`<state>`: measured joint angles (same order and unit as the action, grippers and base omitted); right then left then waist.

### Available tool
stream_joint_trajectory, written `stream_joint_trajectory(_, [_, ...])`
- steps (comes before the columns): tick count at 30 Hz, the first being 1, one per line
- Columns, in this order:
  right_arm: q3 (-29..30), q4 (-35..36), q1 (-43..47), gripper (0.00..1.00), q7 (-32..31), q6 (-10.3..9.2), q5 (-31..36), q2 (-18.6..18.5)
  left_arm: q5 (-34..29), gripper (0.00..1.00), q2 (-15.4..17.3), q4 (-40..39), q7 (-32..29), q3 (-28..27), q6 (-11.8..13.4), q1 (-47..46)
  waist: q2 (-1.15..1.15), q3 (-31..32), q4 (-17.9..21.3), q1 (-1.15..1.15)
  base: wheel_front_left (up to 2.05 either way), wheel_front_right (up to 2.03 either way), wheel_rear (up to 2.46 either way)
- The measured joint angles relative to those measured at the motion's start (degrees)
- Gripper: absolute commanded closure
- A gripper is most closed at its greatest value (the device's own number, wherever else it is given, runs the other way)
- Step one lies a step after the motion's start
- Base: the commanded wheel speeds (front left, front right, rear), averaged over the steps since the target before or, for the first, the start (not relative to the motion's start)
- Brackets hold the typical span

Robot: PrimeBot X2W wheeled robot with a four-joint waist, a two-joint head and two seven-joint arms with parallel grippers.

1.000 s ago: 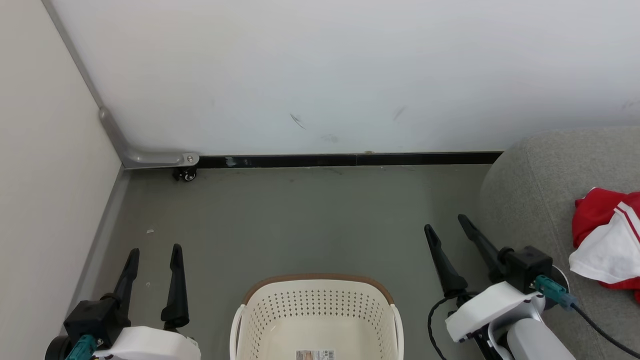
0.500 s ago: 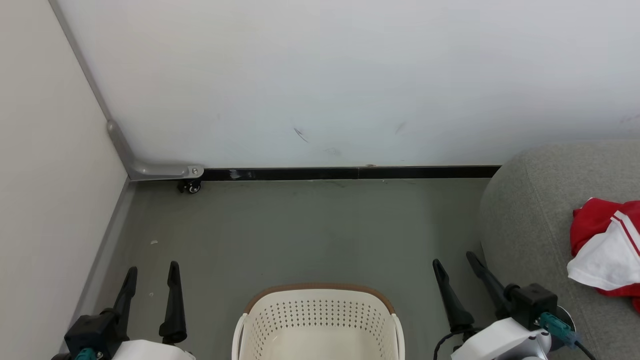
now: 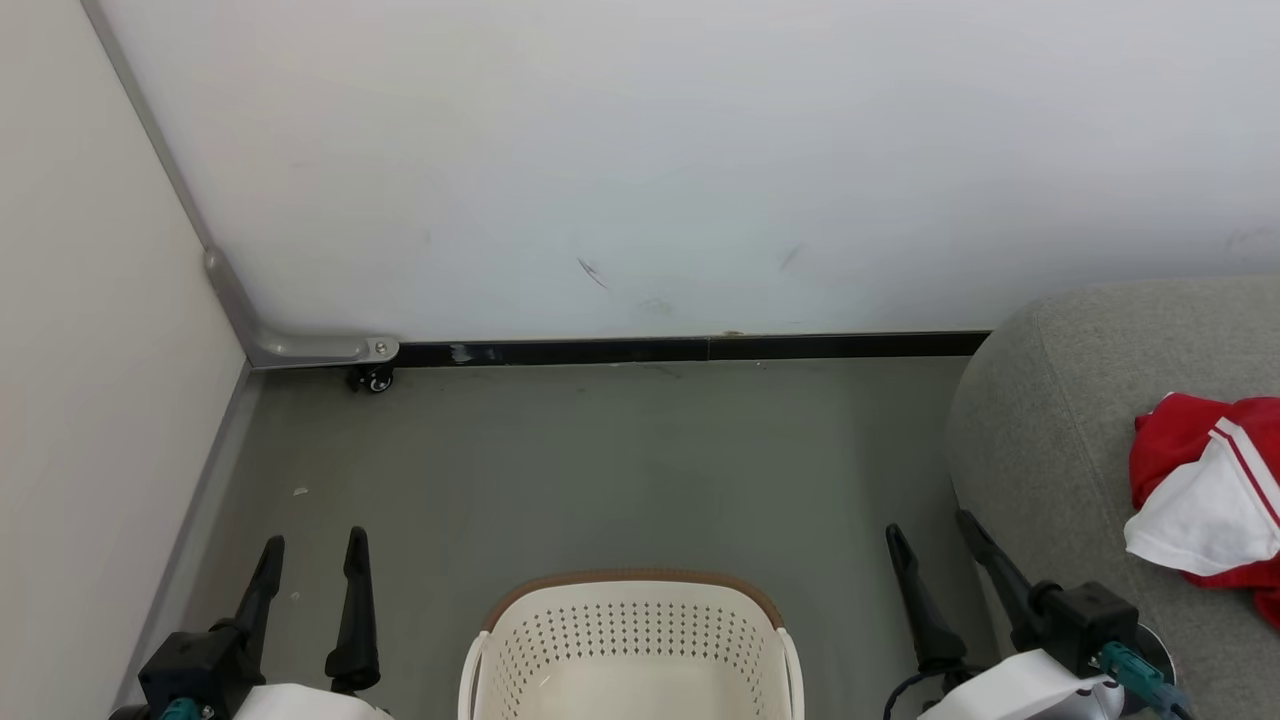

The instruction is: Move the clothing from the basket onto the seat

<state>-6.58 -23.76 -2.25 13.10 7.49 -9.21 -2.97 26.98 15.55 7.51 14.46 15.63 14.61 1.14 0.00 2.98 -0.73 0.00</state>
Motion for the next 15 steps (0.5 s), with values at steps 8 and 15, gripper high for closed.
stream_joint_trajectory(8, [0.6, 1.92, 1.36, 0.0, -0.08, 0.0, 0.78, 0.04, -0.27, 0.0, -0.27, -0.02, 0.0, 0.15, -0.54, 0.0, 0.0, -0.25, 0.16, 0.0, 0.0, 0.0, 0.0])
stream_joint_trajectory(15, [0.29, 3.56, 2.31, 0.0, -0.59, 0.0, 0.68, 0.08, -0.91, 0.0, -0.94, 0.51, 0.0, 0.41, -1.09, -0.01, 0.0, -0.4, -0.03, 0.0, 0.0, 0.0, 0.0])
